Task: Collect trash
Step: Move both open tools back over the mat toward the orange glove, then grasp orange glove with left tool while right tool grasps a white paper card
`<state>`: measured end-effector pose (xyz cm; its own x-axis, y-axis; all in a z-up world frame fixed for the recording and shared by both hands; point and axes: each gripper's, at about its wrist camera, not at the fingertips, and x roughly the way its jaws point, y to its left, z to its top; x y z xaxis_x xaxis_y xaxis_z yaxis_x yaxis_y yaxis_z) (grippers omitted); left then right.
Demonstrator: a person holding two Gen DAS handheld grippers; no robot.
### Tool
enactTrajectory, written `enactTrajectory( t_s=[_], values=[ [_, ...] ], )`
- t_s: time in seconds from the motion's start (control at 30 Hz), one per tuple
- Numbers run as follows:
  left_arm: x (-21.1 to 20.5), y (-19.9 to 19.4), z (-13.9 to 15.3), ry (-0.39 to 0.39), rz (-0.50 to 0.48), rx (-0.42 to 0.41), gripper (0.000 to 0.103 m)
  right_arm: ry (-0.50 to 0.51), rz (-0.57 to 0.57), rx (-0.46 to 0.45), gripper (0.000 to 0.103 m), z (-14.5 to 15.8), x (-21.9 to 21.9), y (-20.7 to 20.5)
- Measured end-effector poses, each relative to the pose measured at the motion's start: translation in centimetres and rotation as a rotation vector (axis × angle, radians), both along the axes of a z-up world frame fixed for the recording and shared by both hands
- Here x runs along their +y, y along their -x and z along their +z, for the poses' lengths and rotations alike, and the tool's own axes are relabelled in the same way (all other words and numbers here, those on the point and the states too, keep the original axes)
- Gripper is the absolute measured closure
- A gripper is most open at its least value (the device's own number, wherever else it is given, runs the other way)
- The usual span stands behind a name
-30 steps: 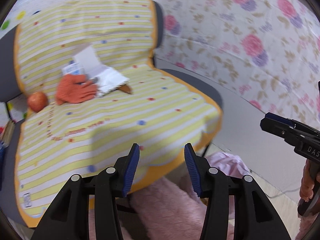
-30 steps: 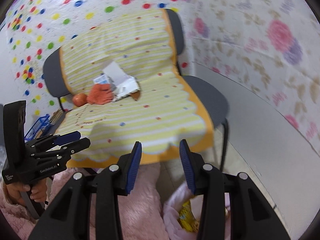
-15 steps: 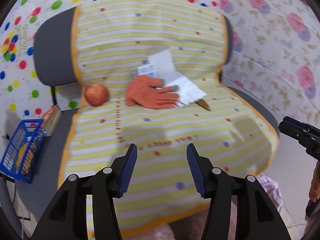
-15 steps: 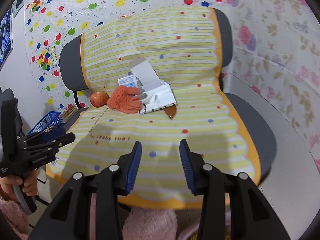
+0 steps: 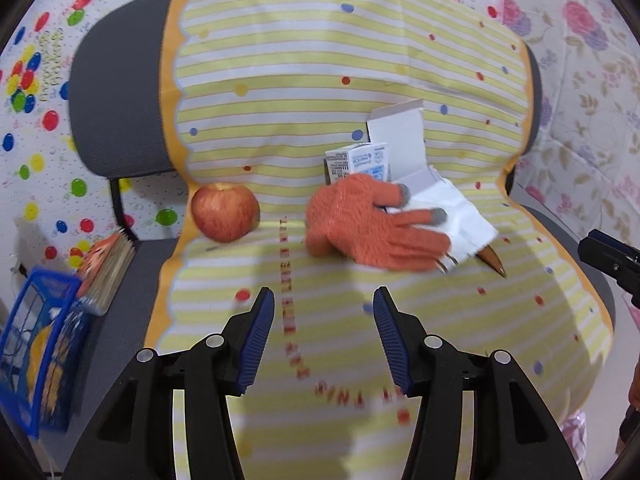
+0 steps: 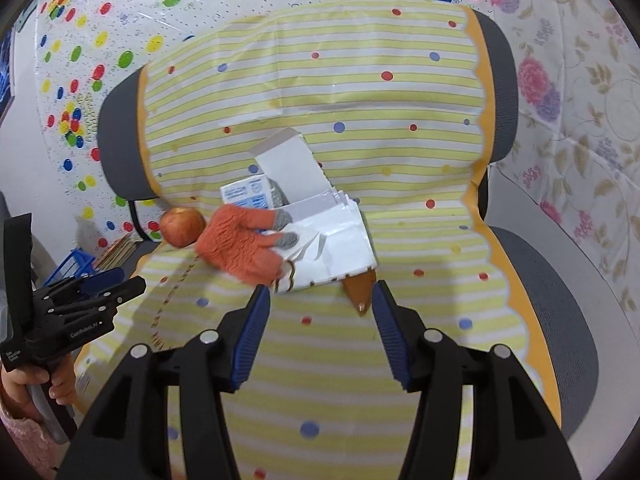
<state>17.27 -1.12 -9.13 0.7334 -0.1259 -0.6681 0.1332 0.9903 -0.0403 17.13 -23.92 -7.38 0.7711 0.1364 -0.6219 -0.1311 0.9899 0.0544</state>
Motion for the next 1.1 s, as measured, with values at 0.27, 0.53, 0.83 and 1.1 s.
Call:
enactTrajectory(
  t_s=[0.27, 0.53, 0.83, 1.1],
  values=[
    [-1.9, -7.2, -2.1, -0.015, -0.052, 0.042, 0.050, -0.024, -0.020, 0.028, 0.050, -1.3, -0.6, -4.0],
    [-3.2, -11.0, -3.7, -0.029, -0.092, 0.098, 0.075, -0.032, -0.030, 0.055, 0.051, -2.1, -1.0, -4.5],
    [0.8, -4.6, 0.1, 0.045, -0.051, -0.013, 0.086, -0.037, 0.014, 0.078, 0.050, -2.5, 0.2, -4.6],
    [5.8, -1.7, -0.3, 0.068, 0.079, 0.011, 0.086, -0.048, 0.089, 0.112, 0.052, -3.8, 3.4, -6.6]
  ],
)
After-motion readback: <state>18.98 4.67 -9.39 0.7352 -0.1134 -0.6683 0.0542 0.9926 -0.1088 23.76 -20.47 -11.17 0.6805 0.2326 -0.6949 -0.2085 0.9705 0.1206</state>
